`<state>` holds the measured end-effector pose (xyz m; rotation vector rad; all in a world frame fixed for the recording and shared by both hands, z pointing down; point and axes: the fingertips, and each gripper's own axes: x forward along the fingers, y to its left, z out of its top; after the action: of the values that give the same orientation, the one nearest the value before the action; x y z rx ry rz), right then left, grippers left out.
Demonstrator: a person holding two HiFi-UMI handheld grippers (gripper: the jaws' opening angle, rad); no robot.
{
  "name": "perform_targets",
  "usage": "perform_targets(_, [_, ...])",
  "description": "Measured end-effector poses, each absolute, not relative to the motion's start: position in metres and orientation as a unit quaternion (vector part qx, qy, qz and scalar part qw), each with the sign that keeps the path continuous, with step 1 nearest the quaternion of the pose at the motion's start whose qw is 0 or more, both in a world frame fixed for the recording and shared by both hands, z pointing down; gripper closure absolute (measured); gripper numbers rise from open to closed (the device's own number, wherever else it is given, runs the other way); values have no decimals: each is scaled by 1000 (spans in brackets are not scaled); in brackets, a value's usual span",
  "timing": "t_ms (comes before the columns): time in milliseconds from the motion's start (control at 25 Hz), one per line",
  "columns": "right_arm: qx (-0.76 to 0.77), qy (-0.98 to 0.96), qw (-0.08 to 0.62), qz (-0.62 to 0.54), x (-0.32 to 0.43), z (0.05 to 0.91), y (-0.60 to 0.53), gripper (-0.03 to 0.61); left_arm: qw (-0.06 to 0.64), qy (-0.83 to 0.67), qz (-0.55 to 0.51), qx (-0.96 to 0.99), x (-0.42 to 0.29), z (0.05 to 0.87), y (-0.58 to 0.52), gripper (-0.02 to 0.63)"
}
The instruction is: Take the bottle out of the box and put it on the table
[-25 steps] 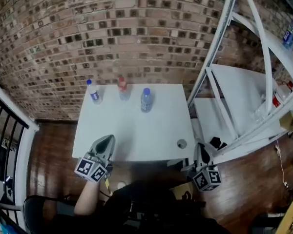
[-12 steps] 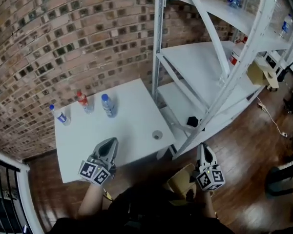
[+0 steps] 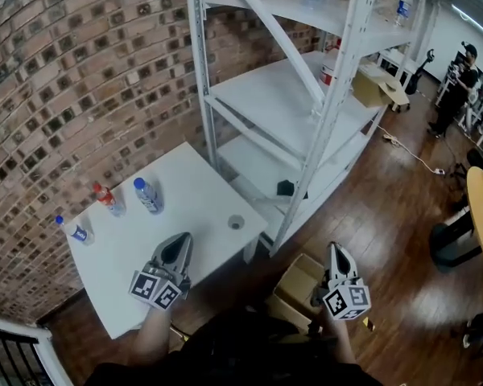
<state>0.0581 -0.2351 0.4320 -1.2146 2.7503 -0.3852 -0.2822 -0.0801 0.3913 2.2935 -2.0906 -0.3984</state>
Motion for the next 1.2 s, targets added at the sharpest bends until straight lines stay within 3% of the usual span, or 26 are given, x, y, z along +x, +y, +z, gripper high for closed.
perform_targets(640, [-592,795,52,-123,186,454,-81,575,47,-494,-136,858,-191,410,-95,611])
perform_targets(1200, [-657,744,70,-101,243,447,-13,575,43,-408,-131,902,-119,404,-95,611])
